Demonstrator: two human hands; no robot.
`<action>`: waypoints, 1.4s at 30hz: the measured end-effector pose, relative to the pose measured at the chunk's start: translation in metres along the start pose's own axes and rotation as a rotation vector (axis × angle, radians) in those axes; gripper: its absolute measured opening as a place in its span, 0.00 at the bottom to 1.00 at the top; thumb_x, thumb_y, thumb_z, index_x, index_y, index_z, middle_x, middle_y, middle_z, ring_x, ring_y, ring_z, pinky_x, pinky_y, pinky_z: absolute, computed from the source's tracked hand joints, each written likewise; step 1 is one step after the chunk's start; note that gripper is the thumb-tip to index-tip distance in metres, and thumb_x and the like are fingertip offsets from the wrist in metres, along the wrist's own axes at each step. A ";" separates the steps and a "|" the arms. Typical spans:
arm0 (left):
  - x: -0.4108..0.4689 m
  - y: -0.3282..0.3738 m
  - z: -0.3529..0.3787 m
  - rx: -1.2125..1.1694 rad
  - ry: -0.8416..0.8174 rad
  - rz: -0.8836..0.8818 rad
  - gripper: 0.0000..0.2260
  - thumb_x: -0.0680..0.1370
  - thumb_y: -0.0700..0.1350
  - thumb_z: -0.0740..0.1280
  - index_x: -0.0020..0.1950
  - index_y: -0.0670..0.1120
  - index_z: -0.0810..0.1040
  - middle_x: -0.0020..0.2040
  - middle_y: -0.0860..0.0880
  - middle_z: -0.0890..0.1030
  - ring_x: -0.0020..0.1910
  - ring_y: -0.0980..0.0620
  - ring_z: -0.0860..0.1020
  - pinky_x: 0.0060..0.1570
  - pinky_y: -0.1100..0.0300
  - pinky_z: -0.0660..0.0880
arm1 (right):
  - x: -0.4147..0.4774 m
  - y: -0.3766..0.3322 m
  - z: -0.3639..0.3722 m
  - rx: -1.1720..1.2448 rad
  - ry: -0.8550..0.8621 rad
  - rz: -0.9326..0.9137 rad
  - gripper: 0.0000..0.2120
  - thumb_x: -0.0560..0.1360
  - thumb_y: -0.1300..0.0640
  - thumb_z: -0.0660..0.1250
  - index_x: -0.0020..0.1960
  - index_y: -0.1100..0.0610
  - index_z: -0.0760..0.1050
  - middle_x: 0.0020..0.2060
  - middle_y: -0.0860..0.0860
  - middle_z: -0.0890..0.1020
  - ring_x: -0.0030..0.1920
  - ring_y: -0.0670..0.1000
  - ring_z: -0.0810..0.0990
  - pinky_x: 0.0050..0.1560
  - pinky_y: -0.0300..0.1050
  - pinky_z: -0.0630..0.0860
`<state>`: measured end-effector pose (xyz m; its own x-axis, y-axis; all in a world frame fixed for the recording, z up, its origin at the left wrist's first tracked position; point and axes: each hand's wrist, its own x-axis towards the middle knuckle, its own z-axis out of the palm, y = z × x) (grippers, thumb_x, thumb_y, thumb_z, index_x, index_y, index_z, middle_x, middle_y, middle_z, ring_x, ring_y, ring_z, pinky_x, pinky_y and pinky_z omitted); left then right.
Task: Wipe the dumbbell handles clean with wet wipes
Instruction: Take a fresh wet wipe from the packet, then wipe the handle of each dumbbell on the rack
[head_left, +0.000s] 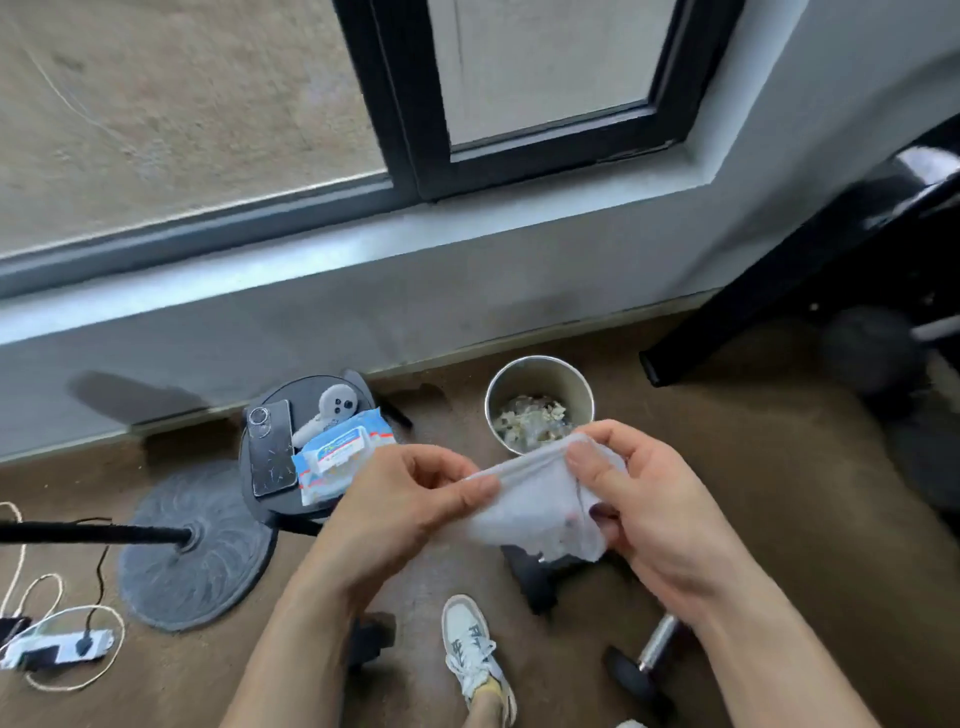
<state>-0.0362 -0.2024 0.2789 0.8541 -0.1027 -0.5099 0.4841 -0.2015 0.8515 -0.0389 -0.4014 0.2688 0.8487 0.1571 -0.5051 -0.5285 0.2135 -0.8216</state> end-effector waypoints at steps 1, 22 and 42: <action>-0.020 0.016 0.023 0.014 -0.074 -0.008 0.12 0.63 0.49 0.80 0.34 0.44 0.81 0.29 0.48 0.77 0.24 0.55 0.70 0.21 0.67 0.64 | -0.033 -0.012 -0.022 0.002 0.041 -0.031 0.08 0.70 0.53 0.69 0.45 0.58 0.79 0.38 0.57 0.80 0.35 0.53 0.77 0.32 0.43 0.73; -0.265 0.123 0.352 0.050 -1.011 0.278 0.09 0.77 0.45 0.66 0.52 0.44 0.84 0.42 0.44 0.84 0.39 0.52 0.81 0.36 0.63 0.76 | -0.453 -0.012 -0.173 0.074 0.542 -0.231 0.17 0.74 0.46 0.69 0.61 0.48 0.78 0.56 0.47 0.82 0.54 0.47 0.79 0.50 0.44 0.72; -0.480 0.024 0.645 0.433 -0.932 1.097 0.14 0.74 0.35 0.71 0.46 0.56 0.79 0.45 0.55 0.77 0.44 0.56 0.78 0.39 0.70 0.73 | -0.772 0.094 -0.328 0.233 1.268 -0.373 0.05 0.79 0.53 0.66 0.50 0.49 0.81 0.41 0.53 0.80 0.41 0.54 0.75 0.46 0.48 0.74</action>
<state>-0.5570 -0.7859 0.4649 0.2405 -0.9215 0.3049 -0.5326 0.1374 0.8352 -0.7368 -0.8192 0.4945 0.3085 -0.9147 -0.2611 -0.1463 0.2256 -0.9632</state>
